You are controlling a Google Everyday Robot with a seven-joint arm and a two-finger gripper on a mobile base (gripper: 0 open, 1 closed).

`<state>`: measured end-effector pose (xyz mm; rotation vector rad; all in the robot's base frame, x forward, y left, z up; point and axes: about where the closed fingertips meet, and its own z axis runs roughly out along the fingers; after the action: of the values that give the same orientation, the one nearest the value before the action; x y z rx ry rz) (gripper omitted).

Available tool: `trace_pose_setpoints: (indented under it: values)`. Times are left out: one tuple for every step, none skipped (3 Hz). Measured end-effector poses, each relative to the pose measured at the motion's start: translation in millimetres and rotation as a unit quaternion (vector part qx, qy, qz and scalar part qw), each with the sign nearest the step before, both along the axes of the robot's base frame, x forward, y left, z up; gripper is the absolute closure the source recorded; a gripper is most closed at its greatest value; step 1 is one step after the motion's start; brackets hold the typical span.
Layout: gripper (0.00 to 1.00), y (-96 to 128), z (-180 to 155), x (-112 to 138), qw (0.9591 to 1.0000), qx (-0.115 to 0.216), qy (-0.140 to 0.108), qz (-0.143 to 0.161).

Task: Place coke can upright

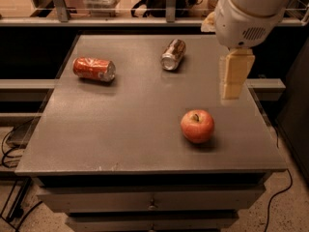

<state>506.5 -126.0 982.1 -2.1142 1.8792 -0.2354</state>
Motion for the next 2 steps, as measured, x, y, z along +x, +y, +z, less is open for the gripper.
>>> trace_pose_setpoints:
  values:
    - [0.0,30,0,17,0.9987,-0.019,-0.008,0.047]
    - [0.0,63,2,35,0.996,-0.025,-0.018,0.083]
